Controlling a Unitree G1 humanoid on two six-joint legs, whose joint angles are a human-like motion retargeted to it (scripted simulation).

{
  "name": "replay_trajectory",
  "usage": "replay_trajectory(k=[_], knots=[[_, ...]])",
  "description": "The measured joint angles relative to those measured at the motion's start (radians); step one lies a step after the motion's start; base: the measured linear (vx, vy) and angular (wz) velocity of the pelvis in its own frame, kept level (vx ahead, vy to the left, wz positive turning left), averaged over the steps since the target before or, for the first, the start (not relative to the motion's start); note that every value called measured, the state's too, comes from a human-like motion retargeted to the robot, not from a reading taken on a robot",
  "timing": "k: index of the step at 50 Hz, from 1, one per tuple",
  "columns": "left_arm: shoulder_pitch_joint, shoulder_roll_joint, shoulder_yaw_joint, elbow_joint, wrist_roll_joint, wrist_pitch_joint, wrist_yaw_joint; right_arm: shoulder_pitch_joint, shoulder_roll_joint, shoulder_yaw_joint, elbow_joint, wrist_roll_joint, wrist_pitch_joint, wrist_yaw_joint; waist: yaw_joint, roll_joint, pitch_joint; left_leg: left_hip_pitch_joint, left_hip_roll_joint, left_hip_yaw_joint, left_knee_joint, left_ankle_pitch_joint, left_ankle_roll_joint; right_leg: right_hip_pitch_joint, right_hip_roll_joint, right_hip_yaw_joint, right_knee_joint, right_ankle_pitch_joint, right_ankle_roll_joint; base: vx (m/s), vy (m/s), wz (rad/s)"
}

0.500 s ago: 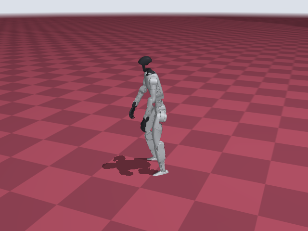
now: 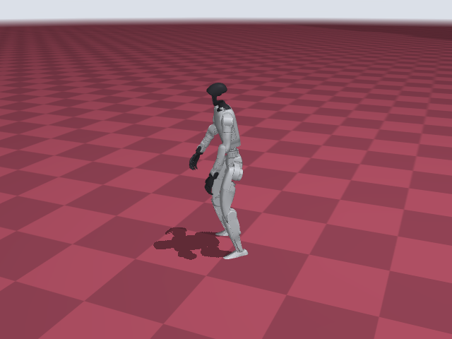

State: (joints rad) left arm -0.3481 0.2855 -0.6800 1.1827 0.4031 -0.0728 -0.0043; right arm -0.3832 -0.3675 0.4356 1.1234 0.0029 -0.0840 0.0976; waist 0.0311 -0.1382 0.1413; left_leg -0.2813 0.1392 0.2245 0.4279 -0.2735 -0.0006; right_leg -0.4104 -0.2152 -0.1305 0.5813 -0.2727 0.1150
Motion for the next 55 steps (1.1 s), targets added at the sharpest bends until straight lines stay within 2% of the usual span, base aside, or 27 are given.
replay_trajectory(k=[14,32,38,47,55], knots=[[0.087,0.040,0.062,-0.058,-0.006,-0.037,-0.042,0.196,0.027,-0.144,-0.066,0.031,-0.021,-0.027,0.018,-0.031,-0.041,0.079,-0.015,0.007,-0.044,0.015,0.003,0.088,-0.001,0.006,-0.078,0.013,0.021,0.00,0.00,0.00],[0.138,0.099,0.046,-0.197,0.038,-0.076,-0.049,0.212,0.065,-0.143,-0.158,-0.031,-0.024,-0.035,0.027,-0.058,-0.048,0.137,-0.044,0.034,-0.135,0.041,0.000,0.115,-0.015,0.024,-0.124,0.052,0.054,0.00,0.00,0.00],[0.195,0.144,0.043,-0.330,0.033,-0.109,-0.010,0.123,-0.020,-0.204,-0.255,-0.038,-0.035,-0.113,0.027,-0.055,-0.034,0.133,-0.047,0.051,-0.162,0.050,-0.001,0.095,-0.012,0.042,-0.133,0.085,0.079,-0.05,0.05,-0.09],[0.337,0.247,0.062,-0.585,0.030,-0.161,0.044,-0.102,-0.234,-0.324,-0.342,-0.051,-0.020,-0.267,0.040,-0.035,-0.020,0.125,-0.055,0.080,-0.235,0.085,0.004,0.046,0.004,0.087,-0.160,0.155,0.112,-0.06,0.05,-0.15],[0.446,0.352,0.088,-0.788,0.061,-0.192,0.019,-0.331,-0.413,-0.358,-0.336,-0.065,0.012,-0.299,0.078,-0.010,-0.021,0.130,-0.073,0.113,-0.351,0.155,0.008,0.001,0.012,0.115,-0.204,0.214,0.128,-0.05,0.03,-0.18]])
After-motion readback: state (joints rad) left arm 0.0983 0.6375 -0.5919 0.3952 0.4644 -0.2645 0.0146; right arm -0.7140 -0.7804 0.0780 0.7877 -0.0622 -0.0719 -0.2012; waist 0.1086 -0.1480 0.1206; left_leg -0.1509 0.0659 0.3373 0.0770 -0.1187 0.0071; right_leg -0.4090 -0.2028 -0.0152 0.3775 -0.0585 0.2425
